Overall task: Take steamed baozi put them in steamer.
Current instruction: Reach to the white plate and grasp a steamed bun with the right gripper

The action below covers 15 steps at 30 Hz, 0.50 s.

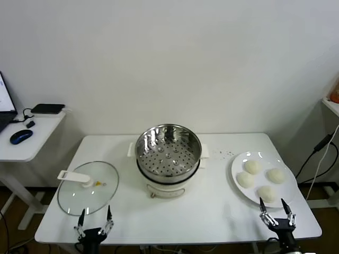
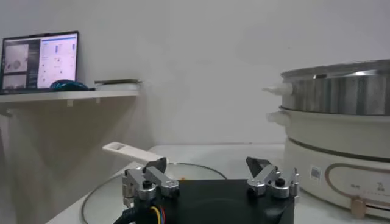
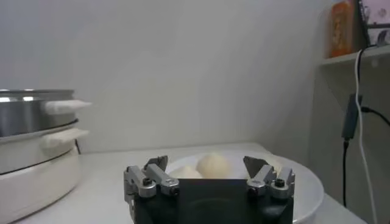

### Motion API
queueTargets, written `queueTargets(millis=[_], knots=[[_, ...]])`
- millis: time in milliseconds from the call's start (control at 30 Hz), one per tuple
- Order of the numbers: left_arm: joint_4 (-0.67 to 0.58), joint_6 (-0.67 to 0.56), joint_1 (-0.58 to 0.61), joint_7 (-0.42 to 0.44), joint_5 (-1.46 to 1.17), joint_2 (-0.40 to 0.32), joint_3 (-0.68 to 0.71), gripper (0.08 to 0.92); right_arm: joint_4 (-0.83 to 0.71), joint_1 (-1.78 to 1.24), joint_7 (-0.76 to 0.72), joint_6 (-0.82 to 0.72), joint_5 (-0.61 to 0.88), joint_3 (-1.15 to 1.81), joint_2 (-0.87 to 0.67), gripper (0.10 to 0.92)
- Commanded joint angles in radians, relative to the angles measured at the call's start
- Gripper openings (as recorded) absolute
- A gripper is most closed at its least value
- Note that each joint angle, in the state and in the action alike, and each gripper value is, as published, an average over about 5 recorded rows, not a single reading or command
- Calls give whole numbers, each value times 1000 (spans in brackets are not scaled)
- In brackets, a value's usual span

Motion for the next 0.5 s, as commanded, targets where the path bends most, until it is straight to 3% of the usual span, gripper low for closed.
queueTargets(millis=[33, 267, 367, 500], knots=[[2, 2, 0, 0, 2, -1, 1, 823, 15, 247, 59, -343, -93, 21, -103, 823], [12, -3, -8, 1, 6, 5, 2, 823, 13, 464, -21, -648, -187, -106, -278, 823], [13, -4, -11, 2, 7, 7, 2, 823, 7, 526, -209, -777, -308, -180, -415, 823], [15, -8, -14, 3, 9, 12, 3, 823, -23, 616, -437, -794, -408, -296, -593, 823]])
